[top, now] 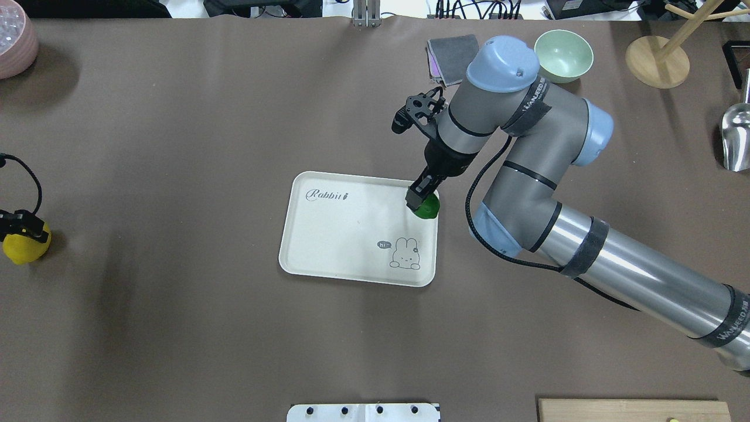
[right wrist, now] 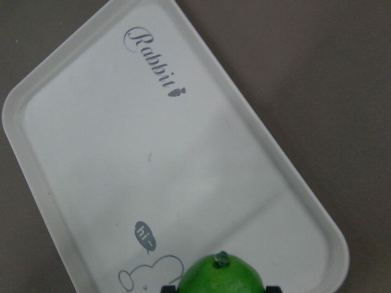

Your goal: Place all lemons on tray

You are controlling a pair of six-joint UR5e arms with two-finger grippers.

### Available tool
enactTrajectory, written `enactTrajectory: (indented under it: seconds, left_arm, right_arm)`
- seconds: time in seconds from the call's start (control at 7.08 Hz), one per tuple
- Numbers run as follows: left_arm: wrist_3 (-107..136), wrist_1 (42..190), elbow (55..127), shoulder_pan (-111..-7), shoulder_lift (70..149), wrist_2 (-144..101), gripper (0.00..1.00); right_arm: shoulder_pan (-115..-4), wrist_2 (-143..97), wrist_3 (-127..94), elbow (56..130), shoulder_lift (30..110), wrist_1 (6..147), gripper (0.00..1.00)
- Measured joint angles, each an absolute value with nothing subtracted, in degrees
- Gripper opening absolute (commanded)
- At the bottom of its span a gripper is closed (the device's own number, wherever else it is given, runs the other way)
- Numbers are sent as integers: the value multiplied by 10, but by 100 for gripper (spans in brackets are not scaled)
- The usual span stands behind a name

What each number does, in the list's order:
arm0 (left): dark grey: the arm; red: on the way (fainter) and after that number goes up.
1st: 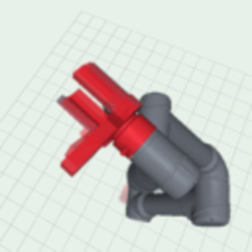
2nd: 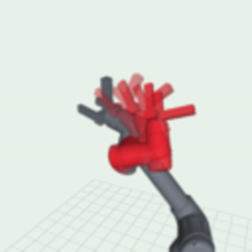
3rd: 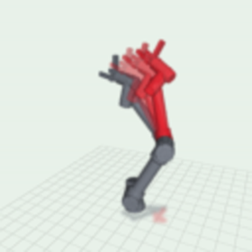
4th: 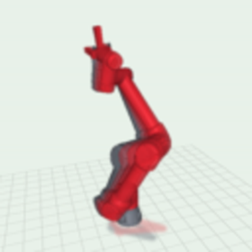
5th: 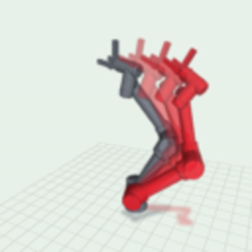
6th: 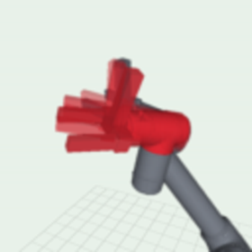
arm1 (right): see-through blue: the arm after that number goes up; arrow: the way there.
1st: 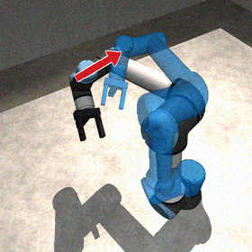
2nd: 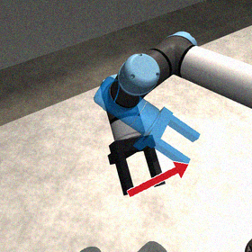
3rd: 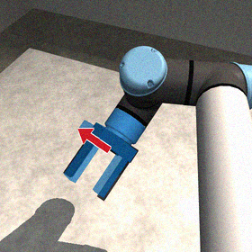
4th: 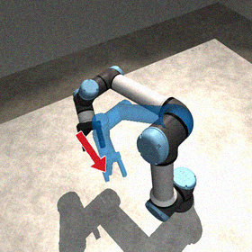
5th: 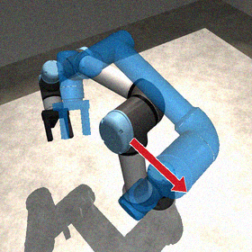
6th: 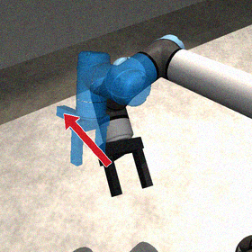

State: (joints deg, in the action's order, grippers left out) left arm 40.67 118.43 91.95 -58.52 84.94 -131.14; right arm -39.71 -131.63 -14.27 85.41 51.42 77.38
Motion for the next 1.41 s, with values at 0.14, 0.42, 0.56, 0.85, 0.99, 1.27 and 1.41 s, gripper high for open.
enactTrajectory:
  seconds: [0.14,0.42,0.56,0.85,0.99,1.27,1.41]
  left_arm:
    - [401,1143,937,-586,862,-1325,0]
    - [374,1041,982,-591,888,-1340,0]
    - [349,974,1004,-598,914,-1341,0]
    - [287,805,1022,-627,1018,-1341,0]
    - [271,720,1024,-635,1083,-1340,0]
    - [287,628,1015,-635,1181,-1339,0]
    - [320,615,1007,-631,1218,-1340,0]
  right_arm:
    - [-382,-1304,-145,846,512,763,99]
    - [-381,-1301,-147,840,512,759,99]
    - [-399,-1310,-147,840,512,759,99]
    - [-444,-1342,-144,840,516,760,99]
    - [-467,-1351,-143,842,526,760,99]
    - [-508,-1358,-140,849,569,761,99]
    - [-517,-1359,-139,863,599,759,99]
